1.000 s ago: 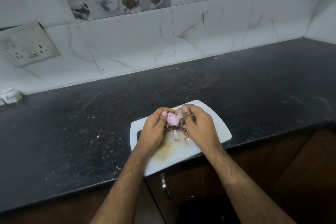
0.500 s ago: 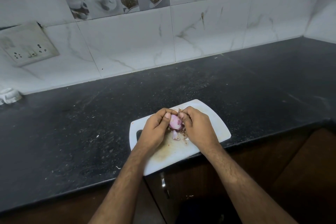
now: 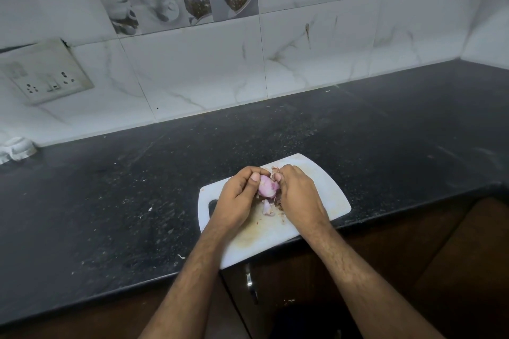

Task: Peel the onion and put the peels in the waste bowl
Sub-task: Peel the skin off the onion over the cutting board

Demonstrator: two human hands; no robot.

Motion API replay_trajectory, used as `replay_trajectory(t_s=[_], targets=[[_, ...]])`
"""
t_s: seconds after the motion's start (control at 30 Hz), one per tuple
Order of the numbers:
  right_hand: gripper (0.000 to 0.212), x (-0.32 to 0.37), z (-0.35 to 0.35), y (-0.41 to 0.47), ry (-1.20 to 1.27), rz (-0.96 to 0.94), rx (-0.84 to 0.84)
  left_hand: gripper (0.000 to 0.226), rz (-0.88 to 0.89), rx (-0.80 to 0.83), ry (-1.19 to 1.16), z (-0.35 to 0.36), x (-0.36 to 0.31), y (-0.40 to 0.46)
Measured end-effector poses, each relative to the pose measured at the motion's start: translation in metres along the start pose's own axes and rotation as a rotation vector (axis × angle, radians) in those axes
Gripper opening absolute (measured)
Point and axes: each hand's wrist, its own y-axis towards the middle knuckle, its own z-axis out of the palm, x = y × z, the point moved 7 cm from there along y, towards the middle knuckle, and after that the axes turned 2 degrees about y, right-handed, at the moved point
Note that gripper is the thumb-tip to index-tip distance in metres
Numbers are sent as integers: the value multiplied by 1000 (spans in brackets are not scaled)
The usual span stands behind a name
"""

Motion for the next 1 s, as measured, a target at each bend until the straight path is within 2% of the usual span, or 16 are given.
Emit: replay_trajectory(t_s=[0.1, 0.23, 0.33, 0.47, 0.63, 0.7, 0.83, 0.93, 1.0], targets=[[18, -2, 1, 0, -30, 21, -18, 30, 6, 4, 17, 0, -1, 0], [24, -12, -5, 4, 28, 93, -116, 31, -29, -17, 9, -4, 2, 2], [17, -13, -1, 6, 44, 46, -88, 30, -22, -31, 32, -3, 4, 3], [33, -11, -3, 4, 172, 2, -76, 28, 5, -94, 34, -9, 4, 3], [41, -2, -5, 0, 360, -108, 7, 27, 8, -100, 39, -10, 7, 5], [35, 2, -4, -2, 362, -143, 49, 30, 19, -85, 34, -9, 7, 5], [9, -2, -8, -2, 414, -81, 23, 30, 6, -57, 48, -7, 6, 4], [13, -4, -8, -2, 440, -62, 36, 31, -3, -52, 44, -7, 5, 4], [14, -12, -11, 0, 409, -36, -39, 31, -6, -64, 30, -8, 5, 3]])
